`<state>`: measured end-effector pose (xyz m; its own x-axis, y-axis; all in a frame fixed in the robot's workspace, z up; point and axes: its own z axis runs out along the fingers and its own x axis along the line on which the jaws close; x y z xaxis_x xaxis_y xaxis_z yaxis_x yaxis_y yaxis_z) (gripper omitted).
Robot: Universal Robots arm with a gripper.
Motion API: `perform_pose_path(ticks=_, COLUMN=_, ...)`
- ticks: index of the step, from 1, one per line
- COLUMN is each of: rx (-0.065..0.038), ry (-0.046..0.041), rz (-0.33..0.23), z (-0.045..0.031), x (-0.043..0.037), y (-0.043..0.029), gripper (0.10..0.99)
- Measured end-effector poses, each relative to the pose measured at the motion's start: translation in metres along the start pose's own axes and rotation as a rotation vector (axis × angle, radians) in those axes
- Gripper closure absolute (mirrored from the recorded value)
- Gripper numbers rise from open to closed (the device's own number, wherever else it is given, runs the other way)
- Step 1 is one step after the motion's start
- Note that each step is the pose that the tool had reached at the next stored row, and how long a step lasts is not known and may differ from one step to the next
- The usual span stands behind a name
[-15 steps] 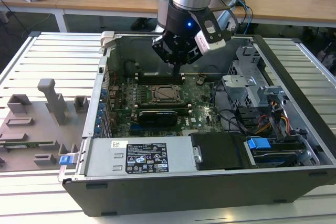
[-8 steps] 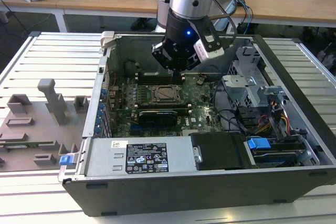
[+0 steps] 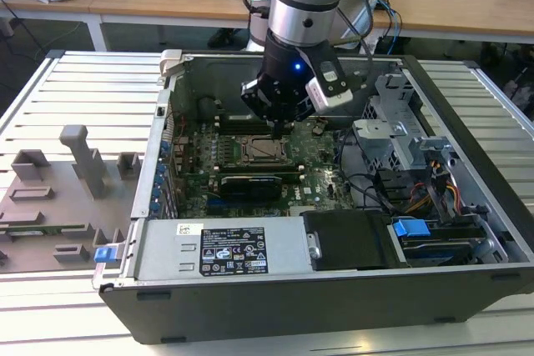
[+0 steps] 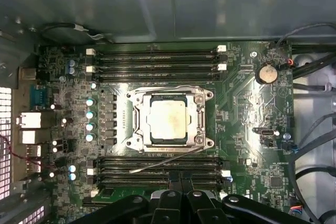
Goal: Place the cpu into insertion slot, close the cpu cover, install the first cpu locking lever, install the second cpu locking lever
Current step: 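Install the second cpu locking lever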
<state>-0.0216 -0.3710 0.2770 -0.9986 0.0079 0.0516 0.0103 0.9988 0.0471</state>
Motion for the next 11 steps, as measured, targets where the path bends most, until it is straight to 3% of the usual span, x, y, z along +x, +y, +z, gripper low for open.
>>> perform_pose_path(ticks=6, rx=0.000, ry=0.0005, rz=0.000, z=0.0178, x=-0.0009, y=-0.0010, gripper=0.980)
perform_pose_path(ticks=11, rx=0.000, ry=0.0006, rz=0.000, z=0.0244, x=-0.0013, y=-0.0013, gripper=0.980)
